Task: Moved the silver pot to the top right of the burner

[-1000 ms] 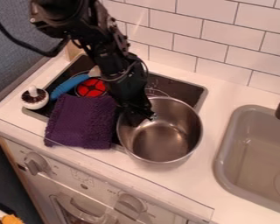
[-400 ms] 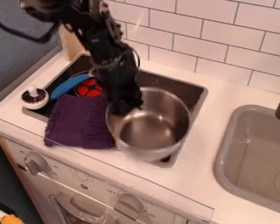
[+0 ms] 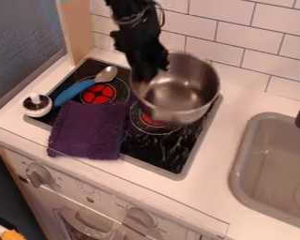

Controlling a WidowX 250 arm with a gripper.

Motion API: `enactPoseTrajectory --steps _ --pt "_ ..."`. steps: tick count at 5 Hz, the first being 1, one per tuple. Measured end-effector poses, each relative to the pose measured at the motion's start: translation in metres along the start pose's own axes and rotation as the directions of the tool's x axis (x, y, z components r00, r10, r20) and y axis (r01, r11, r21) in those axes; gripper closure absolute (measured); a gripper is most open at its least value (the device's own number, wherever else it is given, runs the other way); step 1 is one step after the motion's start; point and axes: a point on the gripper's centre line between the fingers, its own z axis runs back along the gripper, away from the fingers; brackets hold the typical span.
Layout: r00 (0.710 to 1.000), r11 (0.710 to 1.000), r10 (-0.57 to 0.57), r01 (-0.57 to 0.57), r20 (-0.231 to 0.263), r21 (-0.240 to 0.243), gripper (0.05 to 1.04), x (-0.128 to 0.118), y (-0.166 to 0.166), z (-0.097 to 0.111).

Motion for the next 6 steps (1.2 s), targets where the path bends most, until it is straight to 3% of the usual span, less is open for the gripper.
enactPoseTrajectory --steps 1,3,4,5,6 --pt "1.000 0.999 0.005 -0.004 0.021 -0.038 1.000 0.021 0.004 -0.013" --pt "0.998 1.000 -0.013 0.012 -0.057 -0.026 1.000 0.031 0.013 -0.057" --pt "0.998 1.000 -0.017 0.016 -0.059 -0.018 0.951 0.033 0.011 -0.062" --pt "0.997 0.999 -0.025 0.024 -0.068 -0.023 0.752 0.036 0.007 -0.066" --pt "0.996 0.999 -0.037 0.036 -0.075 -0.017 0.485 0.035 0.004 -0.067"
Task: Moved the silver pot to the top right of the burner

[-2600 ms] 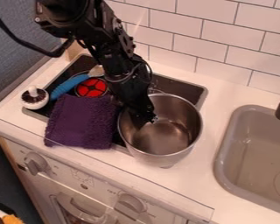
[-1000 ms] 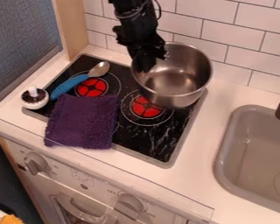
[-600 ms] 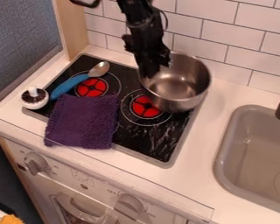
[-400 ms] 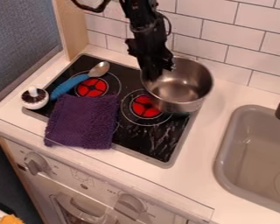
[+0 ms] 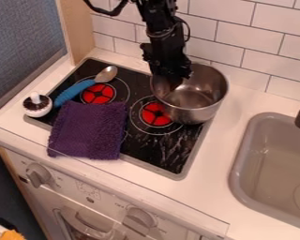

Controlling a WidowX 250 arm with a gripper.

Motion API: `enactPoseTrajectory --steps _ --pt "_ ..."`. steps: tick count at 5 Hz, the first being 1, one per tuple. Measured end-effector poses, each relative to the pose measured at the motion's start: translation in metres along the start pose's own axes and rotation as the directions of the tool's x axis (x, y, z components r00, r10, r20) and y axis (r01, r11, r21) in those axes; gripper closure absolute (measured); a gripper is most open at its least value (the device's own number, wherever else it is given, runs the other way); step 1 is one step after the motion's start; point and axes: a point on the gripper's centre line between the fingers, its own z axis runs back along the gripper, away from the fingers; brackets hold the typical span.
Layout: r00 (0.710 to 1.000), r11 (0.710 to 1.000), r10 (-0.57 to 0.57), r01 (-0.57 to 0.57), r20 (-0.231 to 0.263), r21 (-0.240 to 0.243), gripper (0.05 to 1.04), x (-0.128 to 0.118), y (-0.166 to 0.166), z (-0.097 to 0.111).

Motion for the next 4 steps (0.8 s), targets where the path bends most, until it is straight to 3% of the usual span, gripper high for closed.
enactPoseTrajectory --steps 1,2,3,4 --pt "1.000 1.000 -0.001 0.001 -0.001 -0.004 0.157 -0.002 -0.001 -0.001" --pt "1.000 1.000 -0.007 0.007 -0.004 -0.020 0.070 -0.007 -0.005 0.003" --pt "1.000 1.000 -0.014 0.015 0.011 -0.015 0.075 -0.009 -0.008 0.013" --pt "0.998 1.000 -0.025 0.026 0.049 -0.008 0.081 -0.007 -0.009 0.037"
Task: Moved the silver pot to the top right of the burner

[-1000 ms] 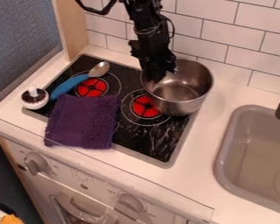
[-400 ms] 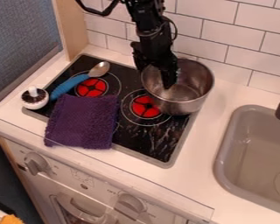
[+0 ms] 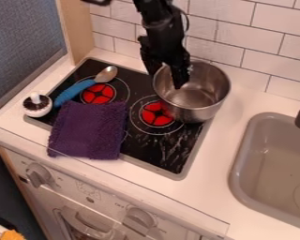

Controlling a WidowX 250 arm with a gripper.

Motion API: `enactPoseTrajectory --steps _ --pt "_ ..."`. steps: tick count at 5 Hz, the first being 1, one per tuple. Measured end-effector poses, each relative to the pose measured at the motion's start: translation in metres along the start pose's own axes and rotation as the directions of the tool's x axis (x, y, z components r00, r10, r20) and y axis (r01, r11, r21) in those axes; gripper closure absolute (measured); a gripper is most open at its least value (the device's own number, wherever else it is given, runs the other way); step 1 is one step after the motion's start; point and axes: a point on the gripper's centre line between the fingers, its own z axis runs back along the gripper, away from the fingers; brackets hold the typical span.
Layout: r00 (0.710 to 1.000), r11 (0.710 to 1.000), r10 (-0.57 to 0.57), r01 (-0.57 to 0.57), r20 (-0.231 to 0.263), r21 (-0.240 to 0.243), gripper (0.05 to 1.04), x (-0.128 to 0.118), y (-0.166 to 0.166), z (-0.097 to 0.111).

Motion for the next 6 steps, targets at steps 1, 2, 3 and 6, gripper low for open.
enactPoseTrajectory --steps 1,2,3,6 --pt "0.999 1.000 0.010 -0.011 0.045 0.012 0.081 -0.004 0.002 0.026" --pt "0.996 1.000 0.016 -0.017 0.089 0.017 0.082 -0.012 0.000 0.054" --pt "0.994 0.999 0.031 -0.033 0.108 0.024 0.082 -0.017 -0.001 0.070" --pt "0.994 0.999 0.030 -0.033 0.108 0.024 0.082 -0.017 -0.001 0.071"
